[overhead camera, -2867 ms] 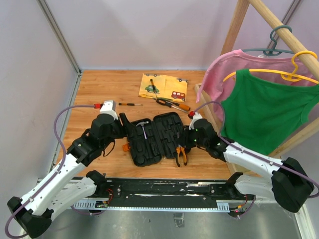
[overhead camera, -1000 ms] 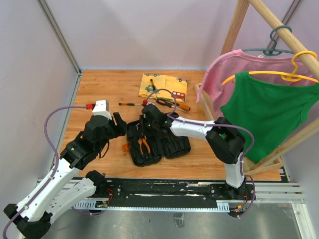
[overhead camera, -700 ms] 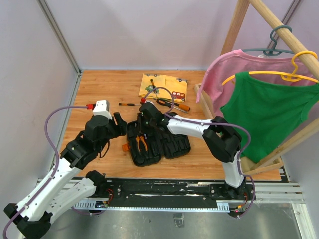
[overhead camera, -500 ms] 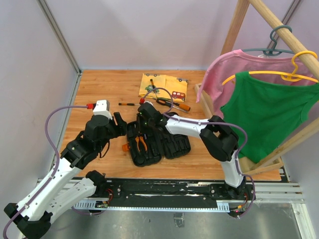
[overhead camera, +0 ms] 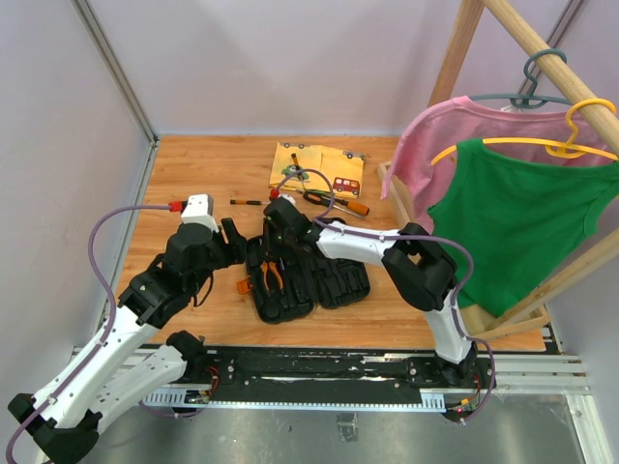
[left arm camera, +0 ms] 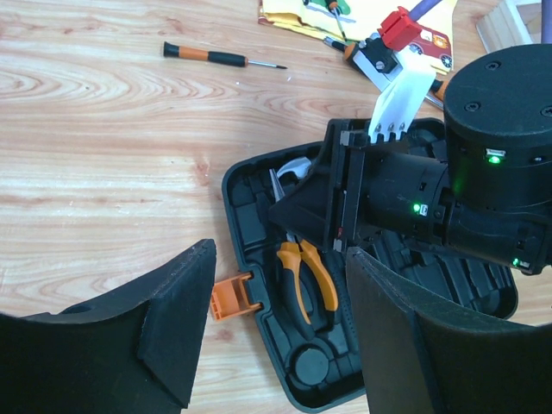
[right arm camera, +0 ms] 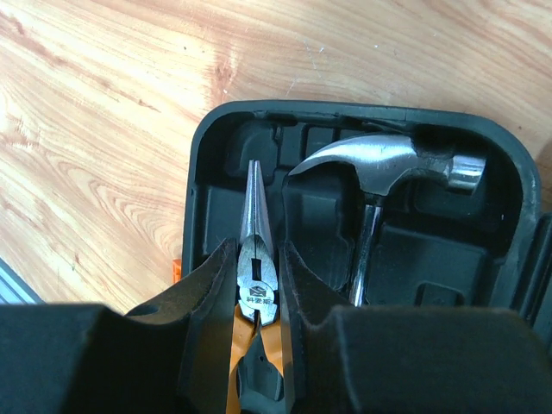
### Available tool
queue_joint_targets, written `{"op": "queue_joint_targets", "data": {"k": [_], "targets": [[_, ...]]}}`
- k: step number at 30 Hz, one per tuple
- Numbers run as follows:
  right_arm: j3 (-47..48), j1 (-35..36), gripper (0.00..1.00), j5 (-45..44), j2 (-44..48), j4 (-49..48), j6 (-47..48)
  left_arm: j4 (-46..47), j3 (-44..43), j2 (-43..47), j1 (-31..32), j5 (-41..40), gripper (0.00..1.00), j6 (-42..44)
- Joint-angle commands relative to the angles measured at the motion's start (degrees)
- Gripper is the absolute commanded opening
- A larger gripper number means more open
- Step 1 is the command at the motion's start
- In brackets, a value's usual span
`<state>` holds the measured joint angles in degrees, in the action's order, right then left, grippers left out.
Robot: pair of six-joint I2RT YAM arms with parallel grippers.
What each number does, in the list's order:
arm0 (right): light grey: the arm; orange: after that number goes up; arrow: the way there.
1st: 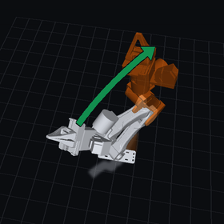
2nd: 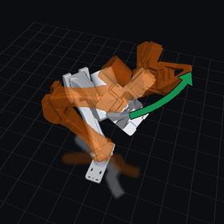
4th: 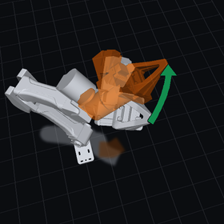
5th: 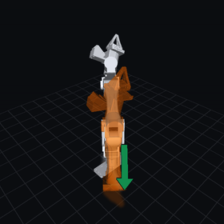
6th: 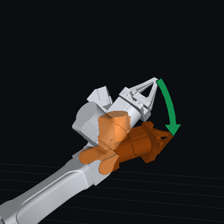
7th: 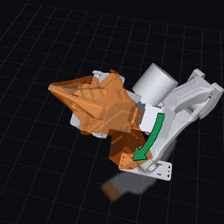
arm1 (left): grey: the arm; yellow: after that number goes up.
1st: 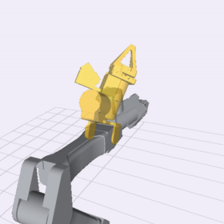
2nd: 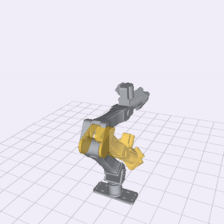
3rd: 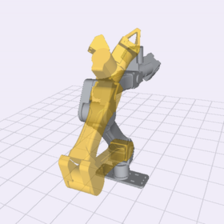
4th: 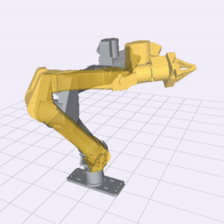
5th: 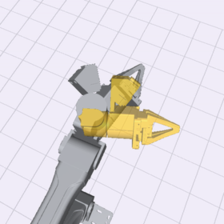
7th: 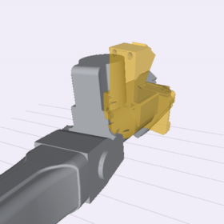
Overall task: Sort the tools into containers
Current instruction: Place the pliers in the storage box.
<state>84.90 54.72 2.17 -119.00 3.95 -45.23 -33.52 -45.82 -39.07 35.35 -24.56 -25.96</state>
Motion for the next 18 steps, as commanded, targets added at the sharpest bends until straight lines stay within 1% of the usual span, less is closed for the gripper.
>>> {"op": "queue_joint_targets", "data": {"k": [1, 8, 14, 18], "targets": [[2.92, 1.1, 0.01, -1.39, -1.32, -0.04, -0.56, 1.61, 0.38, 0.09, 0.24, 0.01, 0.66, 0.29], [3.81, 1.09, 0.04, -1.35, -2.05, 0.09, -0.23, 1.61, 0.38, -0.25, 0.24, 0.05, 0.66, 0.33], [2.42, 1.18, 0.21, -0.68, -1.55, -0.76, -0.16, 1.57, 0.38, -0.71, 0.24, 0.04, 0.66, 0.38], [1.7, 1.14, 0.28, -0.81, -0.45, -0.95, 0.37, 1.61, 0.38, -1.0, 0.24, 0.19, 0.66, 0.37]]}}
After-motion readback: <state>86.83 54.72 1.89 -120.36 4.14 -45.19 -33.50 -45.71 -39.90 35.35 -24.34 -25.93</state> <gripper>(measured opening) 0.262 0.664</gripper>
